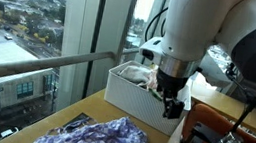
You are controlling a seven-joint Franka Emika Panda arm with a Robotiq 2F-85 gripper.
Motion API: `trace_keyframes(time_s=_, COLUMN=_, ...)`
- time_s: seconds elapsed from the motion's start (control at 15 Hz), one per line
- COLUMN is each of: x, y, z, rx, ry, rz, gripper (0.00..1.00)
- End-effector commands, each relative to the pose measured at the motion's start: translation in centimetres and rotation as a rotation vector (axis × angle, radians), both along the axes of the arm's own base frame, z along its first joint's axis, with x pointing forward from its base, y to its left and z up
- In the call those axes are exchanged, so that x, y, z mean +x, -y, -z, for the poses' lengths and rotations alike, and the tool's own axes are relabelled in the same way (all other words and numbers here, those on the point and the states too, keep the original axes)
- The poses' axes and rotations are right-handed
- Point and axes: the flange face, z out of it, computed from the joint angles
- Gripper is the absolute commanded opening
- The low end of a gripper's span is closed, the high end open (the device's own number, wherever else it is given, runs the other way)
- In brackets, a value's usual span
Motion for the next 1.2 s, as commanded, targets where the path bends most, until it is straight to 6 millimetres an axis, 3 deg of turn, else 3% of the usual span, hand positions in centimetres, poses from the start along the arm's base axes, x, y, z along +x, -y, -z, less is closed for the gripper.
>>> trace_keyframes(time_s=0.0, x=1.9, y=0.0, z=-0.3, rx=-0.024, ry=0.035, rz=0.007, gripper=1.00)
trace_keyframes(time_s=0.33, x=3.5, y=0.1, z=0.0, rx=-0.043, ry=0.051, rz=0.008, gripper=1.00)
trace_keyframes(time_s=0.93, x=5.2, y=2.0, z=0.4, rx=-0.067, ry=0.054, rz=0.036, gripper=1.00)
trace_keyframes(time_s=1.0, x=5.2, y=2.0, z=0.4, rx=-0.068, ry=0.054, rz=0.038, gripper=0.84)
trace_keyframes(time_s=1.13, x=5.2, y=2.1, z=0.6, rx=-0.071, ry=0.051, rz=0.040, gripper=0.66)
